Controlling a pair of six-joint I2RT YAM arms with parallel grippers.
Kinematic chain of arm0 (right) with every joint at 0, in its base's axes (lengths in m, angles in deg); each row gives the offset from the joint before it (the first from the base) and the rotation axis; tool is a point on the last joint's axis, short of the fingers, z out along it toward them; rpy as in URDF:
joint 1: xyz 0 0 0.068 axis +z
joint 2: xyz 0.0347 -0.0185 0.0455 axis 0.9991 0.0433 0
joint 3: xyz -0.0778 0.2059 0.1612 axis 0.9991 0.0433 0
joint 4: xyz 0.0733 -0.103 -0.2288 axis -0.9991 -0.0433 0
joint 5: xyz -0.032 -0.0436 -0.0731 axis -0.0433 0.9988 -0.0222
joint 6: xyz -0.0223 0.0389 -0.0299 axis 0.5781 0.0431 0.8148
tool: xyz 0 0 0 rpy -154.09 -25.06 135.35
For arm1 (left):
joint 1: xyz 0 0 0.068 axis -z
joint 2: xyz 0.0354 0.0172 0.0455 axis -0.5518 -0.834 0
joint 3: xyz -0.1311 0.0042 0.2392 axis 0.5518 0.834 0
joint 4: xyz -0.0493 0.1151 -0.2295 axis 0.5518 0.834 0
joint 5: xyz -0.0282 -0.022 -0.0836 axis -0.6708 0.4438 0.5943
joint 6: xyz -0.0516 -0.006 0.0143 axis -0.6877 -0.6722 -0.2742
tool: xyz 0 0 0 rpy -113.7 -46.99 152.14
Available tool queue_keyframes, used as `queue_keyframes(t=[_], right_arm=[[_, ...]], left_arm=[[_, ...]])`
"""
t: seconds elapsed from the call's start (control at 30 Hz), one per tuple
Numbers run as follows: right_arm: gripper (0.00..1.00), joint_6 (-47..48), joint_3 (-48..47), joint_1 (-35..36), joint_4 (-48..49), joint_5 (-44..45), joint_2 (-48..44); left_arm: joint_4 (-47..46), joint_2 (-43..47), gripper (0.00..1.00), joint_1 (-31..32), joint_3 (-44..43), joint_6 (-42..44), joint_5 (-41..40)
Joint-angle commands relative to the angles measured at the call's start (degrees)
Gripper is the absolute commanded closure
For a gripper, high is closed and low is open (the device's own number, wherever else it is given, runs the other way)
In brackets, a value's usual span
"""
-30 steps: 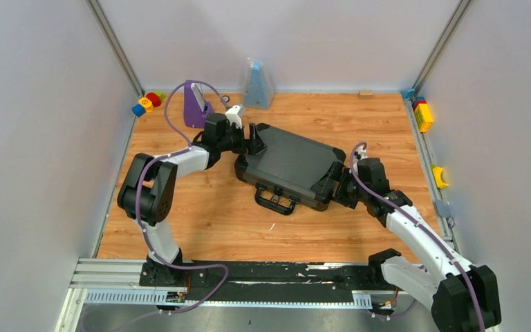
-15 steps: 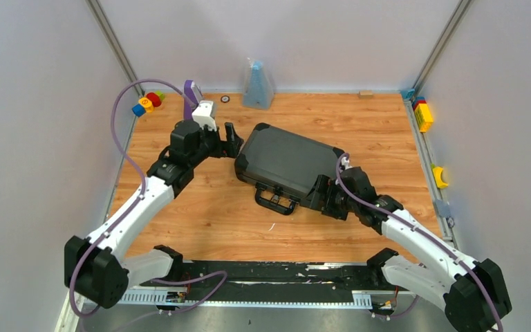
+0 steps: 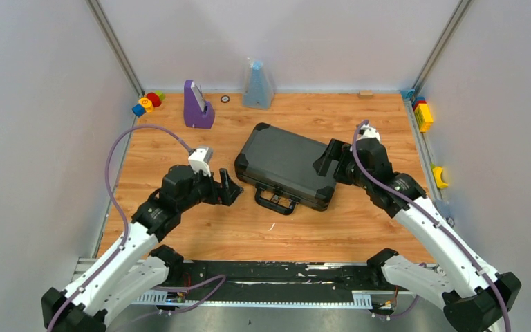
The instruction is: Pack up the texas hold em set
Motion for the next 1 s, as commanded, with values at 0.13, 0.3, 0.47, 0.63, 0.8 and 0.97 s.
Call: queue_keyframes(t=[0.13, 0.3, 0.47, 0.63, 0.8, 0.97], right_arm=[[0.18, 10.67, -11.21, 2.75, 5.78, -11.57, 11.43], [0.32, 11.82, -12.25, 6.46, 6.71, -13.92, 21.15], [0.51, 12.69, -8.63, 6.70, 8.63, -15.30, 27.41], [0.87, 12.84, -6.39, 6.70, 9.43, -14.56, 32.68], [1.00, 12.27, -5.52, 6.70, 9.57, -14.36, 35.01], [1.00, 12.39, -4.71, 6.70, 10.22, -13.74, 34.40]], left_arm=[[-2.34, 7.05, 0.00, 8.03, 5.95, -9.20, -0.72], [-7.14, 4.82, 0.01, 13.79, 9.63, -12.18, -2.42], [-12.55, 0.72, 0.02, 20.42, 12.49, -15.30, -7.21], [-18.58, -5.46, 0.03, 24.70, 13.42, -16.71, -10.08], [-26.26, -8.76, 0.13, 24.82, 15.41, -18.13, -10.49], [-31.11, -12.28, 0.45, 24.80, 16.02, -19.30, -12.35]])
